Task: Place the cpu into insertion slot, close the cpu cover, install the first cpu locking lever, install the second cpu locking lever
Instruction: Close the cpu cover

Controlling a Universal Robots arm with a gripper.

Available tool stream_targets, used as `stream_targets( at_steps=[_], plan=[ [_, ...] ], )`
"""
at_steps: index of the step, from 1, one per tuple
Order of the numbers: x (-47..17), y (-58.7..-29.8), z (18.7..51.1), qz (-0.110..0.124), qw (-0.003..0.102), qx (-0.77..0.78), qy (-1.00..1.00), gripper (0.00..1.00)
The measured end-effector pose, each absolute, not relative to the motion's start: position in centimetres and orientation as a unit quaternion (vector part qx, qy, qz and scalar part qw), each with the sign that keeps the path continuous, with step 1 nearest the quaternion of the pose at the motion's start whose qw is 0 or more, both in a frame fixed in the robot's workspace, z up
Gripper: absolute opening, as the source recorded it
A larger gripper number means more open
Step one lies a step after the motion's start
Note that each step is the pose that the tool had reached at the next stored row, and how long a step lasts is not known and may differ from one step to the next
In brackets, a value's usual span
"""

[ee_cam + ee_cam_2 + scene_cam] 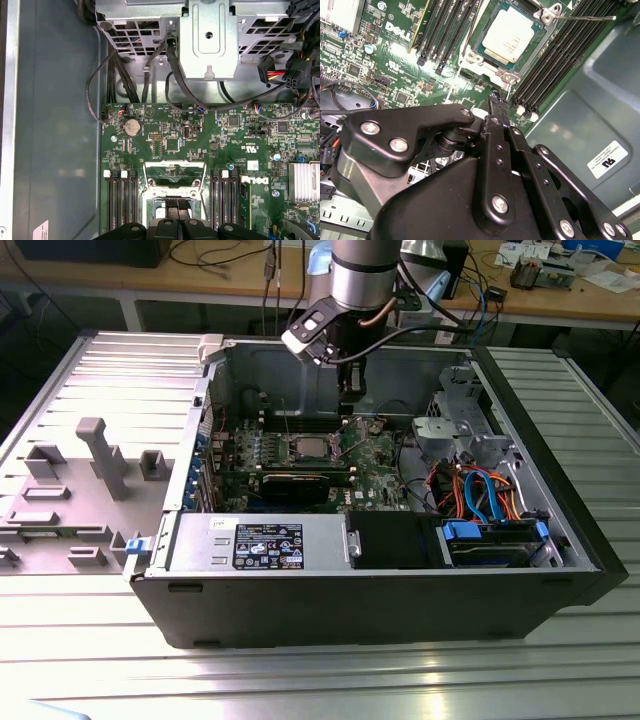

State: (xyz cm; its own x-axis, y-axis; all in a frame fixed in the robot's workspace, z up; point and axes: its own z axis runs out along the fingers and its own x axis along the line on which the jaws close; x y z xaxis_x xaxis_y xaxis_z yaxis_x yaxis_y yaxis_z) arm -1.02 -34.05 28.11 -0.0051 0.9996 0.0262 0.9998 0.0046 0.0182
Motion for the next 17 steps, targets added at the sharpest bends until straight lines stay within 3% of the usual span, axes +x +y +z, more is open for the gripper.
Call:
stream_targets(
  at_steps=[17],
  plan=[
    [-0.25,-34.05,28.11,-0.016,0.003,-0.705,-0.709,0.11]
  ],
)
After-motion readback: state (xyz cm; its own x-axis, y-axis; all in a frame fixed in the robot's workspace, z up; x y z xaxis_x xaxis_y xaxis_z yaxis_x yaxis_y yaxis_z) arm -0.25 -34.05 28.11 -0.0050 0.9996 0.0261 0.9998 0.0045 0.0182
